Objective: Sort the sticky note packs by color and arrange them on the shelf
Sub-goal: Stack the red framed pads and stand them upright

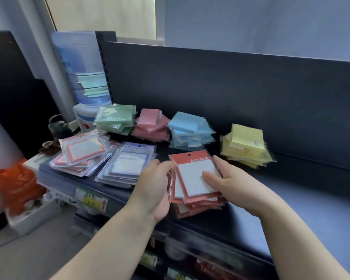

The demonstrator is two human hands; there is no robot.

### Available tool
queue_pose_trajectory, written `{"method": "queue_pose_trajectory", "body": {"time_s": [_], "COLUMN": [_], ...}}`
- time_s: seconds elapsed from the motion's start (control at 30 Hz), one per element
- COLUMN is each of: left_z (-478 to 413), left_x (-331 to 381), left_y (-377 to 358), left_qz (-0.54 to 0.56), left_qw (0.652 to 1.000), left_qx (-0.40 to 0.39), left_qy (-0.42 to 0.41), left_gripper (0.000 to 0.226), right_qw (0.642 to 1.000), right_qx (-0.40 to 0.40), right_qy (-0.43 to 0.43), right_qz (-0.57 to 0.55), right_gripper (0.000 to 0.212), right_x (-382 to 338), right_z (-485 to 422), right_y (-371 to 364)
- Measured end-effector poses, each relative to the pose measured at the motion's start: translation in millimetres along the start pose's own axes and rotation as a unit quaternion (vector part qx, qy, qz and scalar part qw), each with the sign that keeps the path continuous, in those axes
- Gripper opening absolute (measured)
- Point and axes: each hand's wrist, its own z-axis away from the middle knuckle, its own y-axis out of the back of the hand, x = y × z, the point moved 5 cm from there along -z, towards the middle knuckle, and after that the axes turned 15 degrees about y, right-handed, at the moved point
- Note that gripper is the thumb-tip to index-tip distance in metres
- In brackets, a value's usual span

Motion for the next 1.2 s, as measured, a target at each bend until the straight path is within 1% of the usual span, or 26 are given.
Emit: {"method": "queue_pose_trajectory", "body": {"time_s": [0.03, 0.1, 0.13, 0.2, 0.27, 0.43, 0.57, 0.6, 0.63, 0.67, 0.7, 0.73, 0.77, 0.83, 0.87, 0.9, 0.93, 1.0, 1.07, 1.13, 1.2], "left_z": [0.8, -0.6, -1.3, -2.3, -3.3, -3.7, -6.3, -6.4, -6.3, -5.5, -5.2, -4.8, -4.1, -1.7, 1.2, 3.8, 5.4, 4.5, 2.2, 2.5, 3.0], "left_x": [-3.7, -11.4, -14.2, -16.5, -17.6, -22.7, -27.9, -29.2, -29.8, -30.2, -30.6, -30.6, -30.1, -28.9, -28.0, -27.3, -26.8, -26.4, -29.3, -37.3, -45.8], "left_y": [-0.2, 0.0, -0.4, -2.2, -7.8, -21.0, -31.5, -34.0, -36.3, -38.5, -40.2, -41.5, -43.0, -46.9, -50.2, -53.4, -56.6, -61.8, -64.9, -67.7, -68.9], "left_qz": [-0.004, -0.018, -0.021, -0.028, -0.042, -0.072, -0.11, -0.127, -0.147, -0.168, -0.186, -0.198, -0.207, -0.234, -0.254, -0.274, -0.293, -0.324, -0.35, -0.362, -0.346], "left_qw": [1.0, 1.0, 0.999, 0.999, 0.998, 0.997, 0.993, 0.991, 0.988, 0.985, 0.982, 0.979, 0.976, 0.962, 0.951, 0.939, 0.927, 0.907, 0.892, 0.885, 0.895], "left_qx": [0.008, 0.021, 0.024, 0.024, 0.009, 0.002, -0.002, -0.011, -0.021, -0.031, -0.043, -0.054, -0.068, -0.105, -0.124, -0.139, -0.15, -0.159, -0.158, -0.163, -0.158], "left_qy": [0.006, 0.015, 0.022, 0.033, 0.042, 0.041, 0.05, 0.048, 0.042, 0.031, 0.017, -0.004, -0.03, -0.091, -0.123, -0.154, -0.18, -0.218, -0.24, -0.241, -0.233], "left_gripper": [0.022, 0.034, 0.034, 0.027, 0.022, 0.019, 0.016, 0.017, 0.018, 0.02, 0.022, 0.025, 0.03, 0.044, 0.049, 0.054, 0.059, 0.067, 0.072, 0.086, 0.1], "right_qw": [1.0, 1.0, 0.999, 1.0, 0.999, 0.995, 0.993, 0.994, 0.994, 0.993, 0.991, 0.989, 0.985, 0.979, 0.976, 0.973, 0.97, 0.966, 0.967, 0.966, 0.963], "right_qx": [-0.005, -0.017, -0.022, -0.017, -0.013, -0.014, 0.006, 0.016, 0.032, 0.05, 0.062, 0.066, 0.065, 0.064, 0.074, 0.093, 0.115, 0.155, 0.179, 0.187, 0.189], "right_qy": [0.001, 0.009, 0.013, 0.021, 0.015, 0.013, 0.003, 0.0, -0.001, -0.01, -0.016, -0.021, -0.017, 0.005, 0.022, 0.044, 0.068, 0.114, 0.13, 0.137, 0.142], "right_qz": [0.007, 0.025, 0.029, 0.013, -0.029, -0.099, -0.119, -0.112, -0.105, -0.104, -0.115, -0.133, -0.157, -0.194, -0.205, -0.209, -0.202, -0.17, -0.129, -0.116, -0.13], "right_gripper": [0.009, 0.023, 0.026, 0.021, 0.015, 0.032, 0.032, 0.039, 0.054, 0.079, 0.097, 0.106, 0.104, 0.079, 0.071, 0.07, 0.072, 0.083, 0.097, 0.106, 0.111], "right_x": [0.3, 0.8, 2.1, 3.8, 5.9, 6.7, 10.8, 11.1, 11.2, 13.4, 17.5, 21.4, 23.9, 24.6, 22.6, 19.7, 18.1, 13.2, 13.6, 12.5, 13.7], "right_z": [3.0, 8.2, 10.6, 15.7, 21.8, 33.4, 44.0, 47.3, 50.1, 52.4, 54.3, 55.8, 56.9, 59.6, 61.6, 63.1, 64.5, 67.7, 70.3, 75.2, 79.8], "right_y": [0.7, 2.6, 4.0, 8.1, 11.5, 15.2, 22.4, 23.8, 25.3, 26.6, 26.6, 25.9, 26.0, 28.2, 30.2, 32.8, 35.4, 37.9, 36.6, 35.3, 33.7]}}
